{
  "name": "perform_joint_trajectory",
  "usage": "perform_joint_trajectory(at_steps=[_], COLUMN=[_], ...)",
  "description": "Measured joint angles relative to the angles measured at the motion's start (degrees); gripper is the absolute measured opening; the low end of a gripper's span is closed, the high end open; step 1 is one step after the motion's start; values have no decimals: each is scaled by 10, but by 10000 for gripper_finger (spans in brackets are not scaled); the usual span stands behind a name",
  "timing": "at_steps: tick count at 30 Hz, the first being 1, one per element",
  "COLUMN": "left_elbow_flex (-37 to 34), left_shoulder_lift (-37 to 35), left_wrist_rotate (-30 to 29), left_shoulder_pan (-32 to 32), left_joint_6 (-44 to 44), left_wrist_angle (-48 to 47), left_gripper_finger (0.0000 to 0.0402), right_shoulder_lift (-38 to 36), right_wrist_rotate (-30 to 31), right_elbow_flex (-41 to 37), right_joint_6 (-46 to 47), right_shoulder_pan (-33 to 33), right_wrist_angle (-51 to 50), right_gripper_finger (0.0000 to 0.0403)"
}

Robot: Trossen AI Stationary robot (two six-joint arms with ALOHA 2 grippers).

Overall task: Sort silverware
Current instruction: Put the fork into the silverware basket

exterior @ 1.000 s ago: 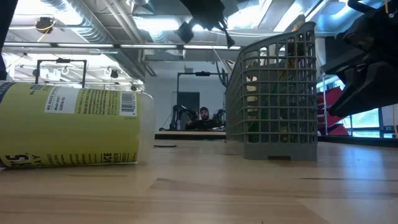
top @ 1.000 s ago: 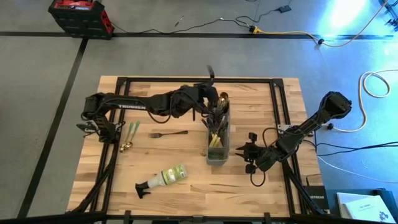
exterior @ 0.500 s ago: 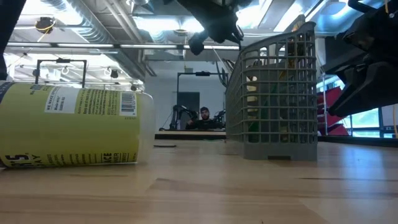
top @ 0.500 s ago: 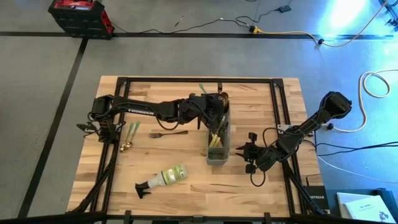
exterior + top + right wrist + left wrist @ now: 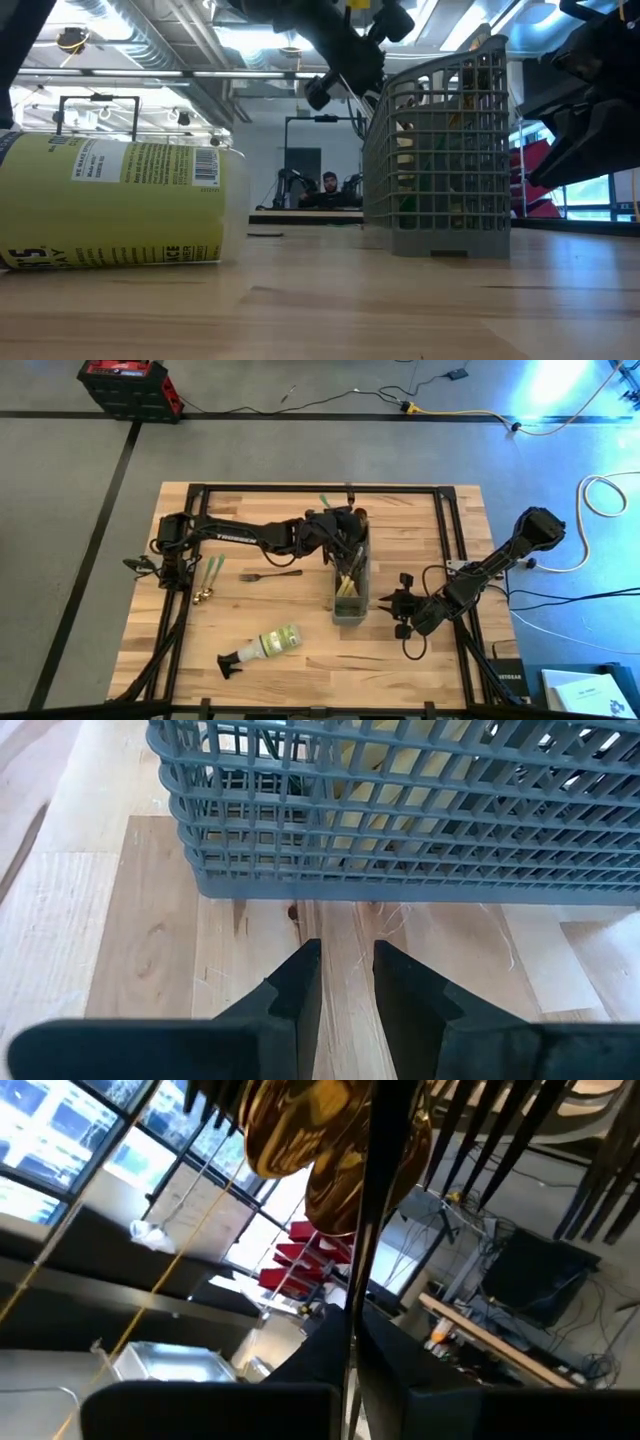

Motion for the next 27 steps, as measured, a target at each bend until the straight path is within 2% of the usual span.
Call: perform_joint_trajectory(at_steps=[19,27], left_elbow_flex=[0,0], left_shoulder_lift=[0,-1], left_wrist_rotate=[0,-8], left_shoulder_pan=[5,3], left_joint_6=[-14,-8], left_wrist_angle=[-1,28], left_gripper_finger=[44,47], right_shoulder_lift=[0,0], right_wrist_rotate=[0,0], right_elbow_flex=[0,0], right_joint_6=[0,0], right_shoulder_pan=[0,0], right_wrist_angle=[0,0], right_gripper_finger=[76,76])
